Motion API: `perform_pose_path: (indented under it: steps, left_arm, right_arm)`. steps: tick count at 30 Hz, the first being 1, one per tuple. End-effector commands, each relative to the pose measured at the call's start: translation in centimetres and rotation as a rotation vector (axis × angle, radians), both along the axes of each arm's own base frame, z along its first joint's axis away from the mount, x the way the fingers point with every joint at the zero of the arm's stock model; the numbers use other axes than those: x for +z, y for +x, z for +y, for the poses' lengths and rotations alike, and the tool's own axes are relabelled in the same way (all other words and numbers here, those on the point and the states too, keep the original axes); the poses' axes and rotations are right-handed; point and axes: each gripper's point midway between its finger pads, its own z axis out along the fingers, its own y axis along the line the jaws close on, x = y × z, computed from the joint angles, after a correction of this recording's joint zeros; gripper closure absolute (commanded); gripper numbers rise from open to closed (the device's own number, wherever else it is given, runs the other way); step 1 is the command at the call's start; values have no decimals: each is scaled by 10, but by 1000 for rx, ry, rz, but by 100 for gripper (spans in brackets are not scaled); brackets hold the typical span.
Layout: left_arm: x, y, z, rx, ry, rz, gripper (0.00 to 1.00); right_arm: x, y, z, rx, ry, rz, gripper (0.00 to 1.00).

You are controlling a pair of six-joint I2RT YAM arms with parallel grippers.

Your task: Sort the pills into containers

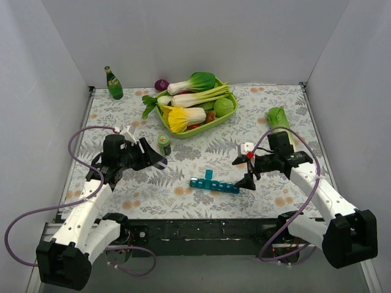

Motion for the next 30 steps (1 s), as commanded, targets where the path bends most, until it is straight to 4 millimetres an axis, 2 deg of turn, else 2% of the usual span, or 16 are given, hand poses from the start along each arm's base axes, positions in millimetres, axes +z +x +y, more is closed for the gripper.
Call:
perform_pose_path:
  steps: [1,2,3,5,6,8,9,10,12,14,15,16,19,23,26,30]
  left_arm:
    - [31,-40,-36,-177,-221,68,94]
    - [34,-45,-41,-196,-254,77,94]
    - [40,-56,-50,-257,-312,93,94]
    - [42,-63,-58,-282,-361,114,94]
    - [44,-70,-66,-314,-371,114,94]
    - [46,-75,-78,-330,-405,130,94]
    - [47,-87,-93,-387,-411,140,94]
    - [49,-83,-100,-371,-411,120,94]
    - [52,-92,-119,-385,-433,150,94]
    - [53,-83,-127,-343,-448,134,95]
    - [54,-86,-134,-333,-474,164,95]
    - [56,-79,-138,-303,-489,143,95]
    - [60,-78,-151,-277,-530,162,95]
    - [51,-74,-166,-242,-527,192,96]
    - [52,-71,-176,-221,-530,178,96]
    - [46,-65,-189,-173,-532,179,96]
  right_arm:
    - [28,-13,7,114,20,47,3]
    - [37,-14,9,138,17,32,5]
    - [35,-18,12,157,1,39,5]
    - [36,-19,16,157,-11,23,6]
    - [29,-26,21,152,-48,48,6]
    - [35,-25,32,157,-50,-40,6]
    - [31,-29,38,169,-87,-71,5]
    - [35,-29,43,162,-92,-86,5]
    - [43,-29,49,165,-107,-93,6]
    - [43,-26,52,151,-116,-73,6]
    - [45,-27,54,158,-111,-82,6]
    - [46,-28,55,156,-103,-83,6]
    - [47,-30,59,158,-89,-77,6]
    - [48,-22,62,95,-87,-72,6]
    - [58,-15,68,65,-60,-71,5]
    - [63,-21,80,75,-11,42,4]
